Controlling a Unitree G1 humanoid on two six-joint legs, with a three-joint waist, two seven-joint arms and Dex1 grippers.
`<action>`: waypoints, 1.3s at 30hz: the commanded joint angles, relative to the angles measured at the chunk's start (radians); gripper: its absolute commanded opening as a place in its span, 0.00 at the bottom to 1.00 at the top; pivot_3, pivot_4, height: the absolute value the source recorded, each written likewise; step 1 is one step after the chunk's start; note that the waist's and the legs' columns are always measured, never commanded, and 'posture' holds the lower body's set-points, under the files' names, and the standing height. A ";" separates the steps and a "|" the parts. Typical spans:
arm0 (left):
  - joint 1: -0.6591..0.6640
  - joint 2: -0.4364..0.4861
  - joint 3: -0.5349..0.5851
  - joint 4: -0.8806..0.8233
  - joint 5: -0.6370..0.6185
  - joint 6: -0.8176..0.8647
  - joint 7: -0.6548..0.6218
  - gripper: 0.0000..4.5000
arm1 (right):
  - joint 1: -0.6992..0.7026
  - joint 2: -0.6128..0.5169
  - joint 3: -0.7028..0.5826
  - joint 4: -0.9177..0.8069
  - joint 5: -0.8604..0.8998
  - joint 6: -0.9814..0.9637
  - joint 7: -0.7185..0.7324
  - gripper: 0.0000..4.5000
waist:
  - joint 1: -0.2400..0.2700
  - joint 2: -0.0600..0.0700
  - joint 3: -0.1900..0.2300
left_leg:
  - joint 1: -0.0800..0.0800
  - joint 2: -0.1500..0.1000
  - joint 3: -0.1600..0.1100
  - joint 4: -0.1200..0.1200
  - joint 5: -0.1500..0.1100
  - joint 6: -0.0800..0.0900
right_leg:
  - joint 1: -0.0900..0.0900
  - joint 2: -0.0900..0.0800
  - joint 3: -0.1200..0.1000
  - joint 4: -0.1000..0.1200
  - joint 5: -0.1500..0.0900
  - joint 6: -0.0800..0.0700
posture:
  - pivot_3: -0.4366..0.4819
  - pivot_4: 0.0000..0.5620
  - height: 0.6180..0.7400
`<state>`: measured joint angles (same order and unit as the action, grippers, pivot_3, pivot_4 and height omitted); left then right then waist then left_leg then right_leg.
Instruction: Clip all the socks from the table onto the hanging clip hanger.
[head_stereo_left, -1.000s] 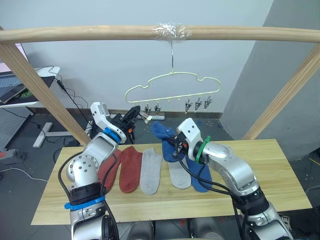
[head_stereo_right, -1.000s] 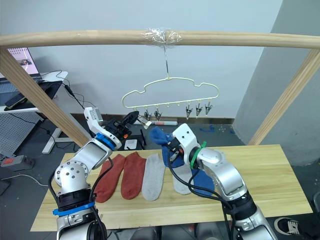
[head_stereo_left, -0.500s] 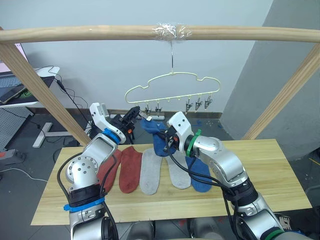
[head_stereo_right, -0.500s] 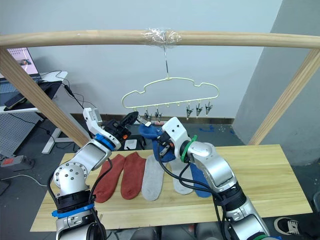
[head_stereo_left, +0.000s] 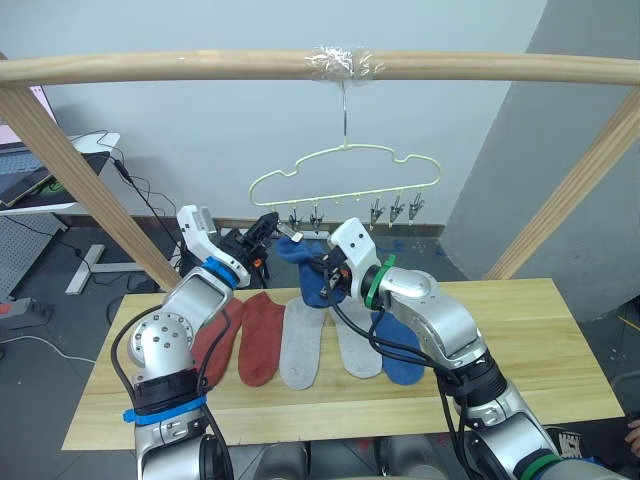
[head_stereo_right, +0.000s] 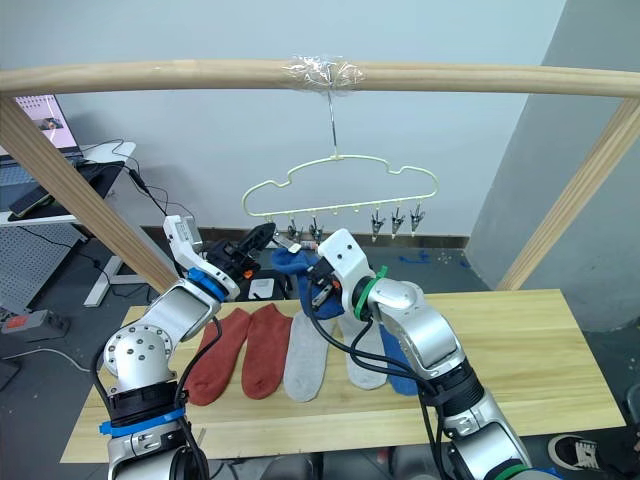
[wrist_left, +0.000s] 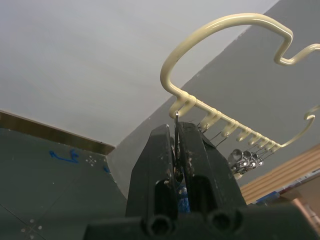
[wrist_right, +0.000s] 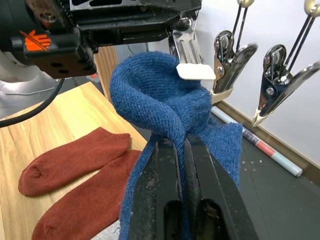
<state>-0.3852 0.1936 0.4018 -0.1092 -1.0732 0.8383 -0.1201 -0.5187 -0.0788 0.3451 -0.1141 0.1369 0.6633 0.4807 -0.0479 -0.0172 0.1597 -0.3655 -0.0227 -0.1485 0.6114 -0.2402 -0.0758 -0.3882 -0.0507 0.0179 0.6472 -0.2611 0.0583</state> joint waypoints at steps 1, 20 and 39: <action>-0.001 0.010 -0.009 -0.036 0.003 -0.017 -0.008 0.00 | -0.026 0.009 -0.010 -0.017 0.002 -0.027 0.000 0.01 | 0.000 0.000 0.000 | 0.000 0.000 0.000 0.000 0.000 0.000 | 0.000 0.000 0.000 0.000 0.000 0.000 | 0.47 0.23 1.00; 0.090 0.134 0.062 -0.116 -0.105 0.036 -0.020 0.99 | 0.016 0.070 -0.038 0.013 0.091 0.027 0.030 0.00 | -0.002 0.000 0.000 | 0.000 0.001 0.000 -0.002 0.000 0.000 | -0.001 0.000 0.000 0.000 0.000 -0.001 | 0.47 0.23 1.00; 0.243 0.231 -0.158 -0.342 0.124 -0.051 -0.118 1.00 | 0.204 -0.136 -0.133 -0.105 0.169 0.061 0.084 0.99 | 0.021 0.000 0.000 | -0.002 -0.001 0.000 -0.002 0.000 0.000 | -0.001 -0.001 -0.001 -0.002 -0.001 -0.002 | 0.49 0.20 1.00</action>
<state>-0.1475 0.4121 0.2724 -0.4020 -0.9995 0.8309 -0.2118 -0.3202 -0.2066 0.2454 -0.1256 0.2963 0.7679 0.5588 -0.0270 -0.0172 0.1598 -0.3672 -0.0234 -0.1485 0.6089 -0.2406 -0.0761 -0.3897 -0.0521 0.0173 0.6457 -0.2620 0.0565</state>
